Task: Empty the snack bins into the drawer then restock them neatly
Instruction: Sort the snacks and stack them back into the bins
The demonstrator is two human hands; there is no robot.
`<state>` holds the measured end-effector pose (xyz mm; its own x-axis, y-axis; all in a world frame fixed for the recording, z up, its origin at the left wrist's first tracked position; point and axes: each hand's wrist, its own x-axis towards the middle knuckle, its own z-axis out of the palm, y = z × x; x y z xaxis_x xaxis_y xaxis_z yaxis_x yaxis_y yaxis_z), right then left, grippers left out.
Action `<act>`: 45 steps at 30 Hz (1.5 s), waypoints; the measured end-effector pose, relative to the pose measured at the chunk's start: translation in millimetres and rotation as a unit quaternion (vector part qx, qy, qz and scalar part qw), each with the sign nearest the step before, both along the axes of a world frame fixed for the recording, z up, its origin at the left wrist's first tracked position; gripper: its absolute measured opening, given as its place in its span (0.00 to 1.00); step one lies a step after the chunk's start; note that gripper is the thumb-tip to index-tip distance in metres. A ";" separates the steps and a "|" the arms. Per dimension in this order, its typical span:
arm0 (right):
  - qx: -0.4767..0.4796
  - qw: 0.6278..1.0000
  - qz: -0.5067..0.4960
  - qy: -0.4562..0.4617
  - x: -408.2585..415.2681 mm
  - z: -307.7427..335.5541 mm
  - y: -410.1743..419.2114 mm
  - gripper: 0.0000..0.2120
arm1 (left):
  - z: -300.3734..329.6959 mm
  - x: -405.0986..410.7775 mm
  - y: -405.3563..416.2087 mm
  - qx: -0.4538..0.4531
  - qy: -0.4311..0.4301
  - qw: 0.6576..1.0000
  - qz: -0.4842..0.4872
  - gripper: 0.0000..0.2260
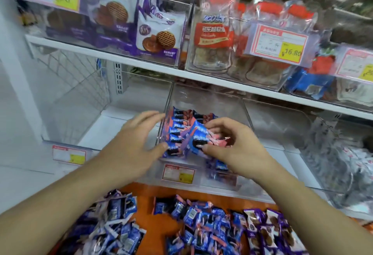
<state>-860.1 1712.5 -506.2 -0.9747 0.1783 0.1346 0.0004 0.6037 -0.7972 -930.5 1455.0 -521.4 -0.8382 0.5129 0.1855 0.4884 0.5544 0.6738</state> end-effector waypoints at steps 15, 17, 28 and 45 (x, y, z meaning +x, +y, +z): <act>0.190 0.962 0.183 -0.069 -73.2 -56.4 -11.7 0.23 | -32.5 -13.0 -4.6 0.016 -0.003 1.000 -0.006 0.30; 0.182 0.965 0.171 -0.080 -73.6 -56.5 -10.1 0.24 | -31.6 -12.4 -3.4 0.017 -0.006 1.000 -0.006 0.30; 0.121 0.969 0.145 -0.157 -58.6 -40.1 4.6 0.18 | -28.8 -9.1 -4.0 0.019 -0.020 1.000 -0.006 0.30; 0.101 0.974 0.116 -0.169 -55.9 -42.2 -10.1 0.03 | -28.2 -8.9 -3.9 0.009 -0.022 1.000 -0.008 0.30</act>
<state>-916.0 1702.4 -548.5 -0.9804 -0.0489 -0.1911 0.0865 0.7639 -0.6396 -939.4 1451.2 -549.7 -0.8371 0.5236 0.1585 0.4675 0.5340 0.7045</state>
